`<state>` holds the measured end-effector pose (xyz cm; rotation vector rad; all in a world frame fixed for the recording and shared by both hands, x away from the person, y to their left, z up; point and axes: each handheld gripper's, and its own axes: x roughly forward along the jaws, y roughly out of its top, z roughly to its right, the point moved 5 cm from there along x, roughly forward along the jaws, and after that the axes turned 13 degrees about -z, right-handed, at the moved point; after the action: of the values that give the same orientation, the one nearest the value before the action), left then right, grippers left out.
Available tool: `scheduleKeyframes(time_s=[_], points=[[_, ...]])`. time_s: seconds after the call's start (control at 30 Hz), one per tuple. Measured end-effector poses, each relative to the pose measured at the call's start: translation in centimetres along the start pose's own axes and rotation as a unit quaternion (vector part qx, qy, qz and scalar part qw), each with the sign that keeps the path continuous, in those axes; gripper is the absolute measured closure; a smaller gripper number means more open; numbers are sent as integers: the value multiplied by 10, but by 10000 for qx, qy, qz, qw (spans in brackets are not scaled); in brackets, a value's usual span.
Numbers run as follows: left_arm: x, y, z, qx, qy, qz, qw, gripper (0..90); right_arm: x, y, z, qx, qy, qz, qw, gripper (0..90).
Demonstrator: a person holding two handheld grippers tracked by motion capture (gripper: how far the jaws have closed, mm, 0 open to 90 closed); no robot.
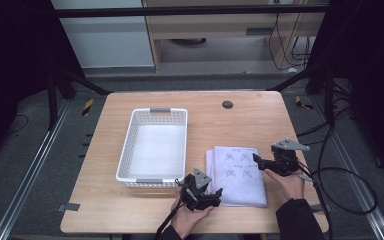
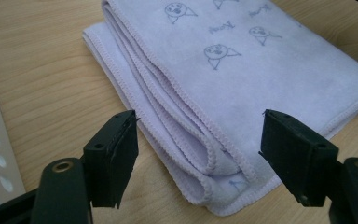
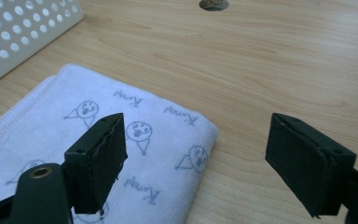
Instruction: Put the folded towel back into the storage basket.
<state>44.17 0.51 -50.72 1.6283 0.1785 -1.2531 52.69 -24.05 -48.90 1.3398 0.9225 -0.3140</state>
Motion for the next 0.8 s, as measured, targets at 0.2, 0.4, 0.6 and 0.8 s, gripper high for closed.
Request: scheduleKeyframes(time_s=[0.2, 0.4, 0.6, 0.8], points=[[6, -1, 0, -98, -6, -31, 9999, 258, 9, -1, -1, -45, 9, -93, 9999, 222], [11, -3, 0, -176, 46, -145, 9997, 253, 16, -2, -2, -23, 20, -171, 9998, 234], [16, -6, -2, -240, 71, -229, 9994, 246, 25, -6, -4, -37, 61, -352, 9994, 251], [20, -7, -3, -257, 57, -294, 9992, 237, 33, -9, -5, -54, 118, -509, 9986, 269]])
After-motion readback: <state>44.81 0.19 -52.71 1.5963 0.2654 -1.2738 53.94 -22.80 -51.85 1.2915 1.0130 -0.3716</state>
